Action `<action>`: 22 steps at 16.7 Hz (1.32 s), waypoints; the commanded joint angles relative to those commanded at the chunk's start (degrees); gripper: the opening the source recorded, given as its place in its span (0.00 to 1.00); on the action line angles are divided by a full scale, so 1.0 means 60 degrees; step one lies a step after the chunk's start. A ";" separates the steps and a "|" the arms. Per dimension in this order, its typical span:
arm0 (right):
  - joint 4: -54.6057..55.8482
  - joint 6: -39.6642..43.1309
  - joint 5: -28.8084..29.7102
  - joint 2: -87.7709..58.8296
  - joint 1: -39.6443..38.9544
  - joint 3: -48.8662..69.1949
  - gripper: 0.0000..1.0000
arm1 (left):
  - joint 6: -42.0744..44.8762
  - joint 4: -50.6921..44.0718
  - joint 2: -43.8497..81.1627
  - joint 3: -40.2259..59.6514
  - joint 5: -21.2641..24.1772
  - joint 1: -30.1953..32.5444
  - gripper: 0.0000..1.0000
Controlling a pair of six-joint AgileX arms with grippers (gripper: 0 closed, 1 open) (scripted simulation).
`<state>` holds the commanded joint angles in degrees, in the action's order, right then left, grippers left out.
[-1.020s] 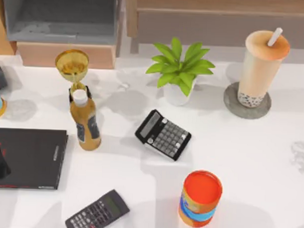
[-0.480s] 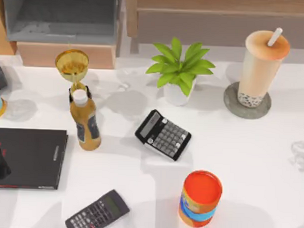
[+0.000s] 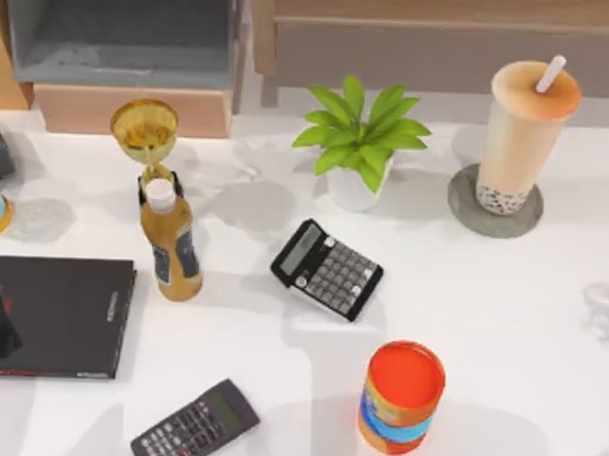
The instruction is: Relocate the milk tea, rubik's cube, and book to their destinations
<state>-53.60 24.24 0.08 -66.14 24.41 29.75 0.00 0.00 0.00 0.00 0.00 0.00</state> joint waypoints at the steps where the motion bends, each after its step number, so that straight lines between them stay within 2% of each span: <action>1: 0.0000 0.0000 0.0000 0.0000 0.0000 0.0000 0.00 | 0.0000 0.0000 0.0000 0.0000 0.0000 0.0000 1.00; 6: -0.0039 -0.0008 0.0000 0.0027 0.0000 0.0039 0.00 | 0.0000 0.0000 0.0000 0.0000 0.0000 0.0000 1.00; 12: -0.1362 0.0016 0.0005 0.0464 0.0018 0.0908 0.00 | 0.0000 0.0000 0.0000 0.0000 0.0000 0.0000 1.00; 17: -0.1391 -0.0007 0.0003 0.0451 0.0003 0.0933 0.00 | 0.0000 0.0000 0.0000 0.0000 0.0000 0.0000 1.00; 22: -0.0449 -0.0953 0.0142 0.0686 -0.1217 0.2044 0.00 | 0.0000 0.0000 0.0000 0.0000 0.0000 0.0000 1.00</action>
<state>-56.30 18.52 0.93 -62.02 17.10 42.01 0.00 0.00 0.00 0.00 0.00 0.00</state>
